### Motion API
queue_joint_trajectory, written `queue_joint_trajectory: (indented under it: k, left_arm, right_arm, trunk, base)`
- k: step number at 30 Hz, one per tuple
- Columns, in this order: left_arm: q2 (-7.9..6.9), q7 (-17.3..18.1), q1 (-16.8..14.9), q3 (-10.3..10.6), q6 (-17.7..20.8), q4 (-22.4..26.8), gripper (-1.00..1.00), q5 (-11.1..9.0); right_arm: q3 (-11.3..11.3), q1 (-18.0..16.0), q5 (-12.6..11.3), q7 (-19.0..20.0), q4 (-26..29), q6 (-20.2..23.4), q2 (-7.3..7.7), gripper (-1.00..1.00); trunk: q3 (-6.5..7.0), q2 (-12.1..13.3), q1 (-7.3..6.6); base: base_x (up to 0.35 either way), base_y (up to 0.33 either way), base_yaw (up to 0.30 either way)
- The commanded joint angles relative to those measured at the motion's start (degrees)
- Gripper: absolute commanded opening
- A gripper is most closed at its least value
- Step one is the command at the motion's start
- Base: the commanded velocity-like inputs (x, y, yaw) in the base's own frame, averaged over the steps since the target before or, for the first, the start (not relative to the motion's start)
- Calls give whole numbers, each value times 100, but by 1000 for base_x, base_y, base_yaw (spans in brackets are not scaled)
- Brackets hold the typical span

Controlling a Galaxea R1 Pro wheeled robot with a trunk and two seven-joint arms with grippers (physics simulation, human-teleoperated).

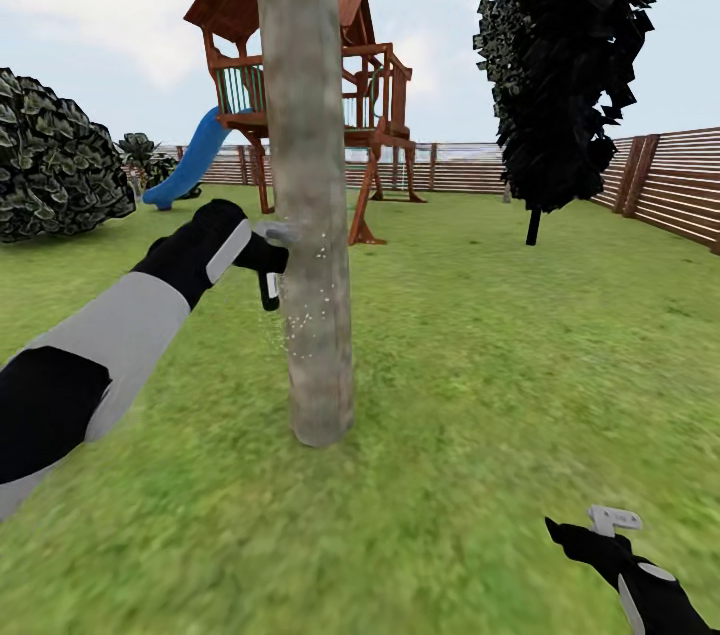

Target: In the garden, pick up the pesticide atomizer on the floor and spray pesticide onto both trees until each tree trunk is fully covered.

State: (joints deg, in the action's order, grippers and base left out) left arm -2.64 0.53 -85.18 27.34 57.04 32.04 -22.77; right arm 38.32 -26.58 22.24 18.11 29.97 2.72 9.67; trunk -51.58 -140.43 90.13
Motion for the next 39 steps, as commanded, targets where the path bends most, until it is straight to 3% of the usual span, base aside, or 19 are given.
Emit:
queue_joint_trajectory:
  k: [1,8,19,29,39]
  left_arm:
    - [0,0,-76,0,0,-50,-100,-8]
    - [2,0,-591,0,2,-221,-100,-8]
    - [49,5,-1459,0,15,-919,-100,-16]
    - [120,8,-1504,47,18,-1019,-100,-25]
    - [218,65,-1380,62,-80,-2292,-100,-26]
  right_arm:
    - [0,2,0,0,0,0,0,100]
    - [0,2,0,0,0,0,0,100]
    - [0,2,0,0,0,-1,0,100]
    - [3,2,0,0,0,-3,0,100]
    - [-3,2,0,0,0,-4,0,100]
  trunk:
    - [0,0,0]
    - [0,0,0]
    - [0,0,0]
    - [0,0,0]
    - [0,0,0]
  base:
    - [0,0,0]
    - [0,0,0]
    - [0,0,0]
    - [0,0,0]
    - [0,0,0]
